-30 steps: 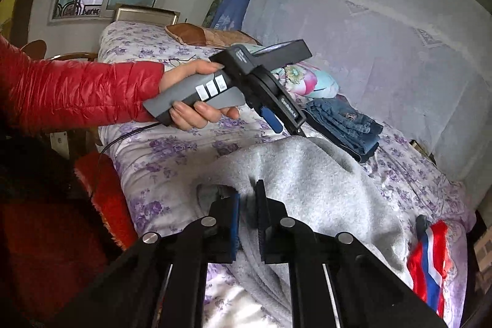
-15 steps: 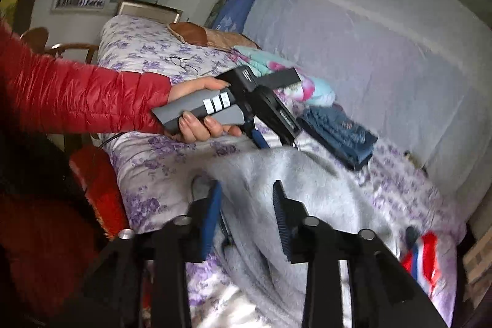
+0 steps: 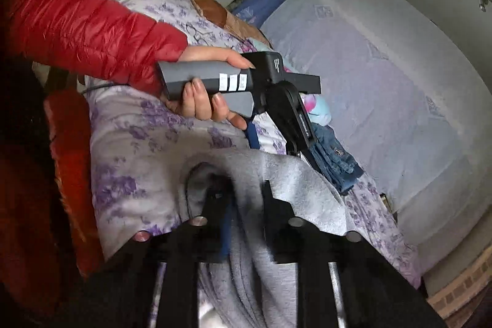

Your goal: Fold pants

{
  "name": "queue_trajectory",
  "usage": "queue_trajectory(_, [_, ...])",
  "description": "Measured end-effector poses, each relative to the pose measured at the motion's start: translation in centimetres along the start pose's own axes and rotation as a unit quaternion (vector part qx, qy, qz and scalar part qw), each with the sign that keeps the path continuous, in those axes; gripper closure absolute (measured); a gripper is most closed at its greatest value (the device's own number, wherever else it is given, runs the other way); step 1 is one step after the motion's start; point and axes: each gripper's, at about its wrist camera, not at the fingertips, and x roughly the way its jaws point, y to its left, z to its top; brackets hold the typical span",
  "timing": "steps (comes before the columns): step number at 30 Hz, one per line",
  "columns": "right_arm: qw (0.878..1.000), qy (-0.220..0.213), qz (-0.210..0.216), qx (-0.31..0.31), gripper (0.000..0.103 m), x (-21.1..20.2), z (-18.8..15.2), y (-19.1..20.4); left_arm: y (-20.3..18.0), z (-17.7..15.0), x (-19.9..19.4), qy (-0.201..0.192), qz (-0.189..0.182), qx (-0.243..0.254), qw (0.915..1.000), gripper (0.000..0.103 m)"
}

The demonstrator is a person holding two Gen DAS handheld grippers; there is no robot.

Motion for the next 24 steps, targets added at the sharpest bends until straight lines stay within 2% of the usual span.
queue_trajectory(6, [0.993,-0.019,-0.022,0.112,0.089,-4.0,-1.5,-4.4,-0.5,0.6,0.1,0.001,-0.031,-0.016,0.9994,0.016])
queue_trajectory(9, [0.989,-0.025,-0.035,0.143,0.089,-5.2,-2.2,-5.6,-1.6,0.3,-0.2,-0.01,-0.056,-0.007,0.9984,0.016])
queue_trajectory(12, [0.986,-0.031,-0.035,0.158,0.089,-5.5,-2.6,-6.1,-1.6,-0.4,-0.9,-0.026,-0.098,-0.012,0.9948,0.016])
queue_trajectory(14, [0.986,-0.034,-0.032,0.16,0.089,-5.4,-2.7,-6.1,-1.2,-1.1,-1.1,-0.026,-0.146,-0.026,0.9886,0.016])
queue_trajectory(17, [0.985,-0.035,-0.031,0.165,0.09,-5.3,-2.9,-6.1,-0.3,-2.3,-1.2,-0.03,-0.179,-0.06,0.9816,0.016])
queue_trajectory(19, [0.985,-0.032,-0.033,0.169,0.091,-5.4,-3.1,-6.2,-0.3,-3.3,-0.6,-0.027,-0.227,-0.09,0.9694,0.016])
queue_trajectory(22, [0.983,-0.026,-0.026,0.182,0.092,-5.3,-3.4,-6.5,-1.9,-4.2,0.1,-0.024,-0.261,-0.109,0.9587,0.017])
queue_trajectory(23, [0.983,-0.026,-0.026,0.182,0.092,-5.2,-3.4,-6.4,-2.7,-4.3,0.3,-0.023,-0.273,-0.11,0.9554,0.021])
queue_trajectory(24, [0.983,-0.025,-0.027,0.181,0.092,-5.2,-3.4,-6.3,-3.7,-4.5,0.6,-0.031,-0.259,-0.11,0.959,0.023])
